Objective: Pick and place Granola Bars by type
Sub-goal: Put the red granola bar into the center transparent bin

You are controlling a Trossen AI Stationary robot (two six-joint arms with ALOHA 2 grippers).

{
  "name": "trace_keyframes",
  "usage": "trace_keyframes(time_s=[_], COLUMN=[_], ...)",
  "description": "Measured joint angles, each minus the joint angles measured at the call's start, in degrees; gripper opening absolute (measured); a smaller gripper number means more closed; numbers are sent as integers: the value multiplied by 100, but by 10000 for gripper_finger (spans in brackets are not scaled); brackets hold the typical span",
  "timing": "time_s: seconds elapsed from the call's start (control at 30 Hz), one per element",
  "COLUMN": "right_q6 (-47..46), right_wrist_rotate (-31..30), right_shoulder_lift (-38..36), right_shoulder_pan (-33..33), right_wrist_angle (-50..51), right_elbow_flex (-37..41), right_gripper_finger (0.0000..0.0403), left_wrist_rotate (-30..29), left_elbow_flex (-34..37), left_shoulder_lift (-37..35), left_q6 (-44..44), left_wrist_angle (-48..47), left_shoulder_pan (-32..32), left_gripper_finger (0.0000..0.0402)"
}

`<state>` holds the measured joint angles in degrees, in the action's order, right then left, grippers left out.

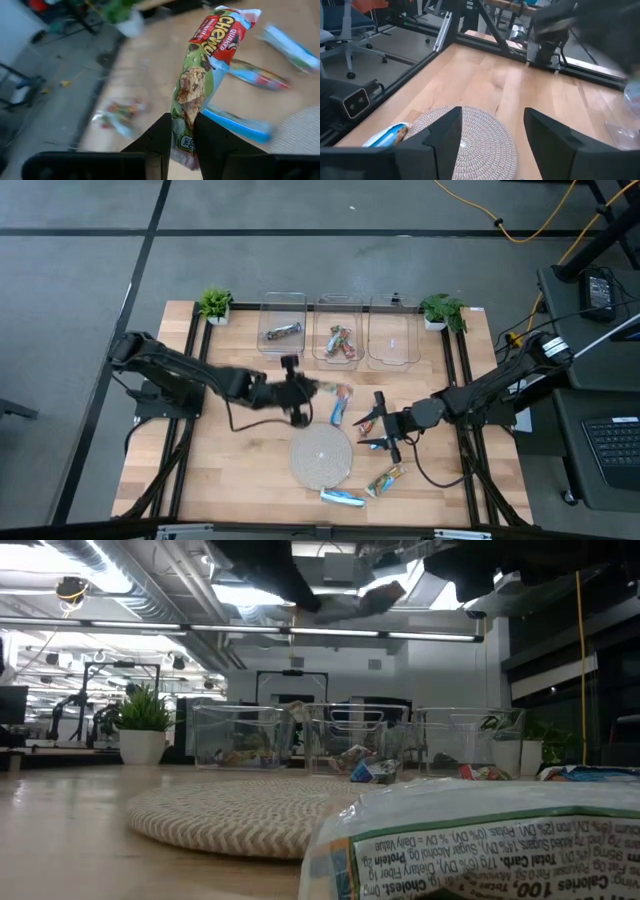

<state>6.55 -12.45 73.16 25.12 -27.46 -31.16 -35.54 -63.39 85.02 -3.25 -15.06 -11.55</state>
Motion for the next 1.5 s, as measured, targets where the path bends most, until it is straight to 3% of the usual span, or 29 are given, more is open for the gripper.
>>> trace_keyframes(time_s=[0.1,0.3,0.73,1.1,1.5], right_q6=[-6,-4,114,296,569], right_wrist_rotate=[2,0,0,0,0], right_shoulder_lift=[77,157,164,164,164], right_shoulder_pan=[-60,-102,-102,-102,-102], right_wrist_angle=[-7,-27,-78,-280,-278], right_elbow_flex=[0,-1,0,0,0], right_gripper_finger=[216,216,216,216,216], left_wrist_rotate=[29,844,1128,2564,3137], left_elbow_flex=[-148,-361,-508,-562,-2645], left_shoulder_lift=[-226,-355,-320,40,672], left_q6=[-52,-452,-365,24,282], left_wrist_angle=[8,-31,135,597,-1531], left_shoulder_pan=[438,983,1804,2788,3209], left_gripper_finger=[65,65,65,65,65])
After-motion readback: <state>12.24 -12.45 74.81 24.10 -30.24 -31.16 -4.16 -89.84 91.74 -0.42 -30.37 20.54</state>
